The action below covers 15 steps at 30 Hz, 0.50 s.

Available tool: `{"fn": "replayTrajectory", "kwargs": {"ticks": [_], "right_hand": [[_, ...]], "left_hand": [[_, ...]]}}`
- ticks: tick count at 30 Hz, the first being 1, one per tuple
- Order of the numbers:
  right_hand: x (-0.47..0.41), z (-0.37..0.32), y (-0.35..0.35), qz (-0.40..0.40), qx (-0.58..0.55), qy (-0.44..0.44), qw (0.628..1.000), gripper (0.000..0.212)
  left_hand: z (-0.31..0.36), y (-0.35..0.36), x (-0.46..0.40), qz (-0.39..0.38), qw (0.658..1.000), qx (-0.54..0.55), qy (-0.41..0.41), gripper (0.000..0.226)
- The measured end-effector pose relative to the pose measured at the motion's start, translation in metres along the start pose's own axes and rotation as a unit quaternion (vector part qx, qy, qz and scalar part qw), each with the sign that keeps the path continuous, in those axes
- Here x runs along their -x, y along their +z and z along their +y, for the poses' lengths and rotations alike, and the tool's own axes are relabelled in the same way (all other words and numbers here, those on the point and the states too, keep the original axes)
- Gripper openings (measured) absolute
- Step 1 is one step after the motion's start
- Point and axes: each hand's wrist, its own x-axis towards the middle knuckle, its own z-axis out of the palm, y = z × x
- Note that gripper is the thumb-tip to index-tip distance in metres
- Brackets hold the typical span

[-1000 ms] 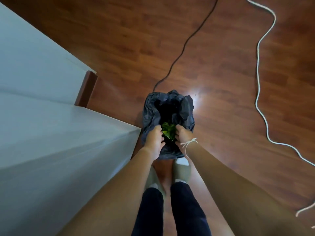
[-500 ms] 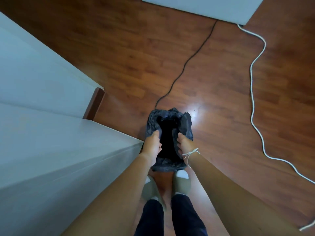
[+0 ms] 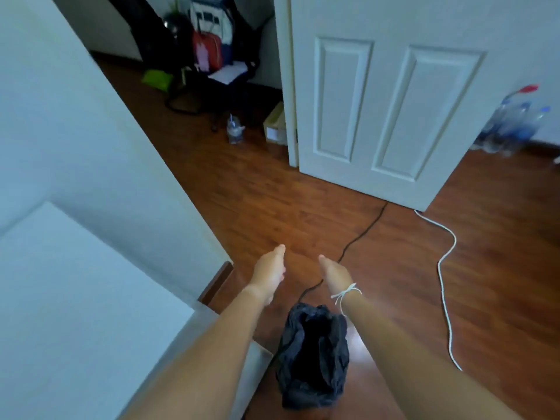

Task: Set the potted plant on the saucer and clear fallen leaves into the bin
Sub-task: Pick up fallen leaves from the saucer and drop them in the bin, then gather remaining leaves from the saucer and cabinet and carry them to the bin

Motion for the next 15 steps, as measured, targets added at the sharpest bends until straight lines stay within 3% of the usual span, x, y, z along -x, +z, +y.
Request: {"fn": "replayTrajectory", "kwargs": {"ticks": [8,15], "right_hand": [[0.102,-0.14,0.049,-0.093,0.076,-0.179,0.977,0.054],[0.185,-0.159,0.133,-0.197,0.254,-0.319,0.892,0.044]], "left_hand": [[0.096,-0.09,0.122,0.122,0.981,-0.002,0.149,0.059],[0.053,-0.176,0.215,0.242,0.948,0.061,0.197,0.043]]}}
